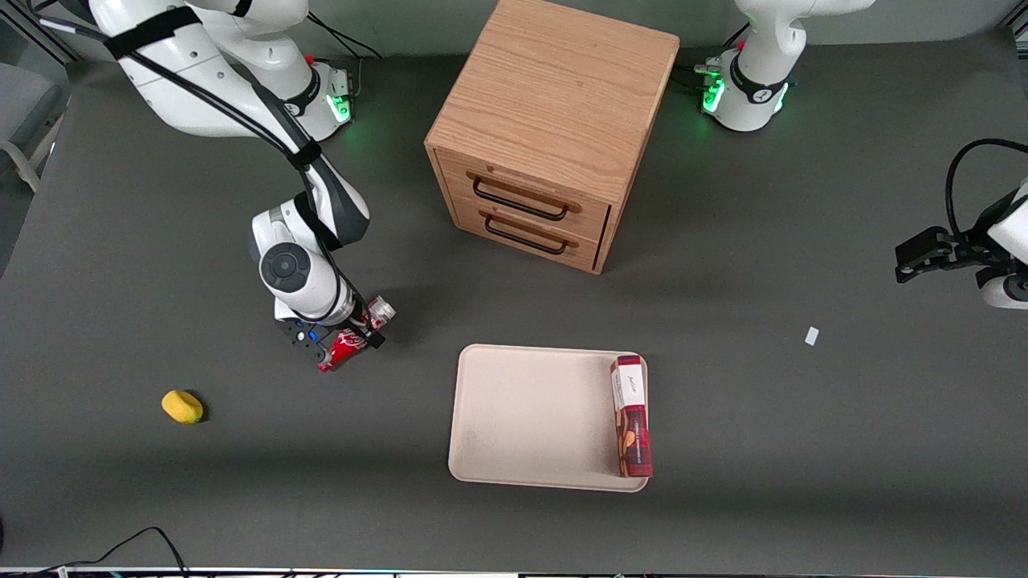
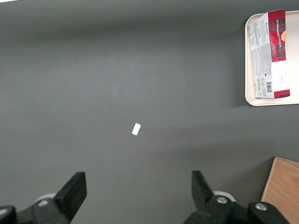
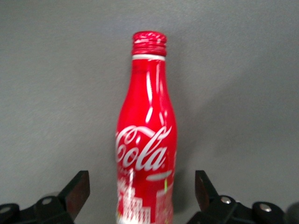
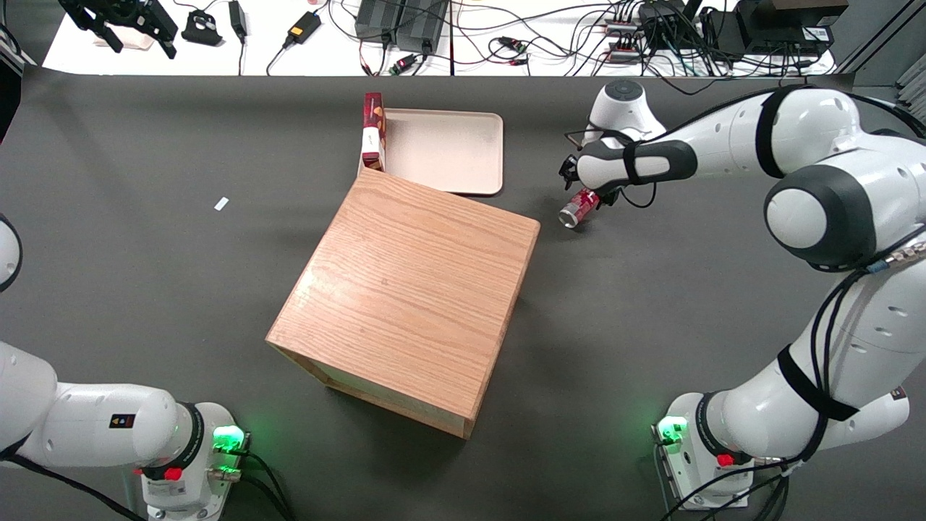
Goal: Place coke bottle on tray
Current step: 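Close the right gripper around the bottle's body, then lift the bottle and carry it over the white tray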
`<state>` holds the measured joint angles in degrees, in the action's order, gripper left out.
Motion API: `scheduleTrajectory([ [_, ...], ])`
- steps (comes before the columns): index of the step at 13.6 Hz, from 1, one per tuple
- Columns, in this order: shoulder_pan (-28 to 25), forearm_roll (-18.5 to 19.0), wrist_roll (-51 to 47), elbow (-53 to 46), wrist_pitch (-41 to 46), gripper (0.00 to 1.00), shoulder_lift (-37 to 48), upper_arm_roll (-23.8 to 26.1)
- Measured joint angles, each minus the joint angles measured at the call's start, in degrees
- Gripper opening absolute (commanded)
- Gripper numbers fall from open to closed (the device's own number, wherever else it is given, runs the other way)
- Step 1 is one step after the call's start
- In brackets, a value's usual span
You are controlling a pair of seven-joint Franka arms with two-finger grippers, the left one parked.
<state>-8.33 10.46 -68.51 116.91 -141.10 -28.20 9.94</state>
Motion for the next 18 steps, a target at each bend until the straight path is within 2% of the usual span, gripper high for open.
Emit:
scheduleTrajectory([
  [2,0.5,0.22,-0.01,-0.02,-0.78,1.0,-0.67,-0.33],
  [3,0.54,0.25,-0.01,-0.02,-0.97,0.92,-0.76,-0.46],
  [5,0.53,0.27,-0.03,-0.02,-1.66,0.68,-0.94,-0.48],
  [8,0.53,0.29,-0.06,-0.02,-2.44,0.54,-1.45,-0.48],
  [10,0.53,0.35,-0.06,-0.08,-3.18,0.32,-1.87,-0.48],
  [13,0.52,0.51,-0.06,-0.36,-3.26,0.1,-1.9,-0.48],
  [14,0.5,0.64,-0.06,-0.85,-3.31,0.0,-1.88,-0.47],
  [16,0.34,1.07,1.06,-3.85,0.33,0.0,-1.7,-0.31],
  [18,0.15,1.08,3.48,-11.01,10.43,0.0,-1.21,0.29],
])
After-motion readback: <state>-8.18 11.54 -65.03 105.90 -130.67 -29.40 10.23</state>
